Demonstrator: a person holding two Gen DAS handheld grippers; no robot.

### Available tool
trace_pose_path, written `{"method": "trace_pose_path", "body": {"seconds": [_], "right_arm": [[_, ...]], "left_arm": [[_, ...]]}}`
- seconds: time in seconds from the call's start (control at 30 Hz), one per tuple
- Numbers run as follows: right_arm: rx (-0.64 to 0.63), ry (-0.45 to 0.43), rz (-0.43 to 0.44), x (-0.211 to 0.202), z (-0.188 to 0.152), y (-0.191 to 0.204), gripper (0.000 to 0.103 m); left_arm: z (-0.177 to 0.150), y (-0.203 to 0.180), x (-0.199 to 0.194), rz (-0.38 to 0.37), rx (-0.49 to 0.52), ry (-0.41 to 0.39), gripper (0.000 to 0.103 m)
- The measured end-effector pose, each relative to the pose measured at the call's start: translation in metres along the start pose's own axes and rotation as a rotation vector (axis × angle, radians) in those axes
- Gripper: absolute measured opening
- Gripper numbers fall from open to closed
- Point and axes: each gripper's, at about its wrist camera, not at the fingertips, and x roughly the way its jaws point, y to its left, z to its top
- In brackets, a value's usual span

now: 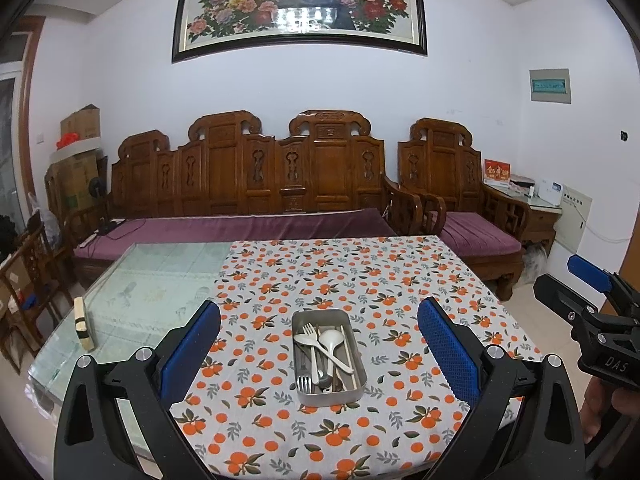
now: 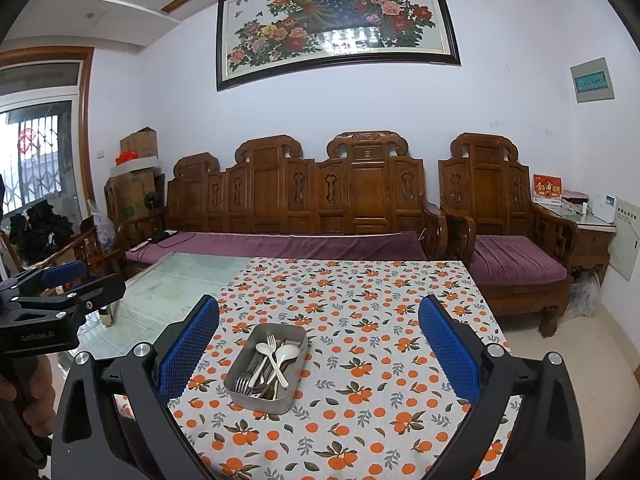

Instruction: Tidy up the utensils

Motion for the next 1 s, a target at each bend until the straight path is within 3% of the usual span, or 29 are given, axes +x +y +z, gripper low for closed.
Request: {"method": "trace_pose_path", "body": {"seconds": [1.0], "right_arm": [[0.001, 0.003, 0.000, 0.0014, -0.0017, -0.0013, 0.100]], "left_arm": [[-0.0021, -0.0009, 0.0045, 0.005, 0.000, 0.000, 0.095]]}}
